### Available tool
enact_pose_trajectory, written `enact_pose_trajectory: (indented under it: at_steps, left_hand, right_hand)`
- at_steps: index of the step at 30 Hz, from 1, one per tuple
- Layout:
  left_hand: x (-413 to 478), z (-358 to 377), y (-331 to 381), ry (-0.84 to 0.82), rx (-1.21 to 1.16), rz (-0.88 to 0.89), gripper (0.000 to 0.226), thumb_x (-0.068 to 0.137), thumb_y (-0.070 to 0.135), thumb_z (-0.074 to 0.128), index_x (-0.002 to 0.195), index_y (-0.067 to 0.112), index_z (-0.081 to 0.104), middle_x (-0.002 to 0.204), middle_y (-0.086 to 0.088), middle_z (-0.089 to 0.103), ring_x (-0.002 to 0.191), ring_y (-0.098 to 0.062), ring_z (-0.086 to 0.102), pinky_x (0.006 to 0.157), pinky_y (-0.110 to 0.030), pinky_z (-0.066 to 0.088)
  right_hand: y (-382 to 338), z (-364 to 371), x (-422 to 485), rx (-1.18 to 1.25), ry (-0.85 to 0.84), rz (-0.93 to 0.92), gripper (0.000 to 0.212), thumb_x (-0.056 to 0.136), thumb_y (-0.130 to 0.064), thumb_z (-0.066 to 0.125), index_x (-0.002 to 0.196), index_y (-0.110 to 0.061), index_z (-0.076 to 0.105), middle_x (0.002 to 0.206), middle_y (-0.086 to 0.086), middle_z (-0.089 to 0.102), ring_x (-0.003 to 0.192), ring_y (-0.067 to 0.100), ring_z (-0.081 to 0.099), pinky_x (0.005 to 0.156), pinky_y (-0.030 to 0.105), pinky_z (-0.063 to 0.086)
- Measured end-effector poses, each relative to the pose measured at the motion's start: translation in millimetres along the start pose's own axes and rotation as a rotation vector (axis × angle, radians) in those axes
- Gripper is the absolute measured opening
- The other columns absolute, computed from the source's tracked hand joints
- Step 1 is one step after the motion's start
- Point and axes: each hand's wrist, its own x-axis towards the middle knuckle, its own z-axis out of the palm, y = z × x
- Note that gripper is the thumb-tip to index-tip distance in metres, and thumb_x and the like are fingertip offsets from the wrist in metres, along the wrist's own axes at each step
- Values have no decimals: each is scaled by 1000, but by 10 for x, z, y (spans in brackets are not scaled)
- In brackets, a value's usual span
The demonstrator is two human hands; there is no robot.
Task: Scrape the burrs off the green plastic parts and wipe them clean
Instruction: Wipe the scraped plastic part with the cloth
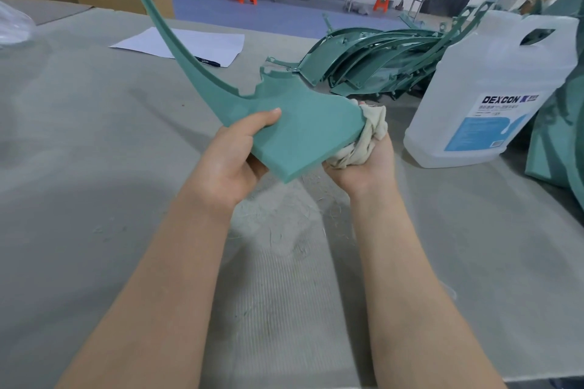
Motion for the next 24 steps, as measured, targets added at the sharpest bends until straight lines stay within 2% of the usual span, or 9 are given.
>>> enact_pose_trajectory:
  at_steps: [3,6,8,10,13,16,19,21,24]
  left_hand:
    - [-4,-5,-6,-21,-12,-42,24,90,11,59,112,12,67,105,-3,74,92,-16,72,68,-27,58]
    - [0,-9,-4,-23,-60,-113,16,89,11,58,101,11,68,90,-3,76,75,-15,73,54,-23,55]
    - [11,-26,3,1,-84,-130,12,89,11,58,96,12,68,83,-2,75,68,-14,72,50,-20,53]
    - [27,-51,-1,26,-94,-130,13,88,11,58,98,12,67,85,-2,75,69,-15,72,50,-21,53]
    - [36,-62,-12,40,-117,-126,12,89,11,57,96,11,67,83,-3,75,68,-15,72,50,-21,53]
    - [24,-44,-2,-25,-202,-123,14,90,9,54,88,9,68,77,-4,74,63,-15,71,47,-19,52]
    - [11,-19,-22,-19,-90,-120,21,88,11,58,106,9,68,94,-5,75,78,-17,73,59,-27,58]
    - [17,-20,-39,10,-29,-127,30,88,11,60,118,9,65,105,-6,73,89,-18,72,69,-31,60]
    - [38,-34,-30,26,1,-95,35,90,10,60,125,10,61,113,-5,71,99,-18,69,76,-31,59]
  right_hand:
    - [32,12,-11,15,43,-31,32,102,-16,30,80,-14,53,66,-6,65,59,10,63,60,21,52]
    - [6,62,4,75,18,26,28,93,-24,44,69,-17,57,64,-8,54,67,6,45,77,13,39]
    - [8,78,51,-19,143,-24,38,102,-19,38,69,-16,57,48,-8,57,54,1,54,65,12,50]
    - [-8,91,87,-224,357,-138,38,104,-19,36,68,-18,47,35,-9,49,30,2,46,33,14,39]
    - [9,42,139,-503,462,-243,36,104,-25,38,69,-16,45,31,-8,44,25,6,41,34,13,30]
    - [86,5,143,-639,392,-254,37,104,-31,41,71,-15,44,32,-9,44,27,6,40,39,18,34]
    - [113,32,168,-662,371,-172,37,101,-16,39,64,-20,41,29,-10,34,23,5,27,36,13,20]
    - [73,37,149,-564,288,-106,49,103,-29,40,54,-22,43,33,-6,32,26,8,23,38,15,17]
    - [-38,29,75,-155,67,6,64,101,-57,28,80,-7,62,69,10,68,62,21,65,63,27,54]
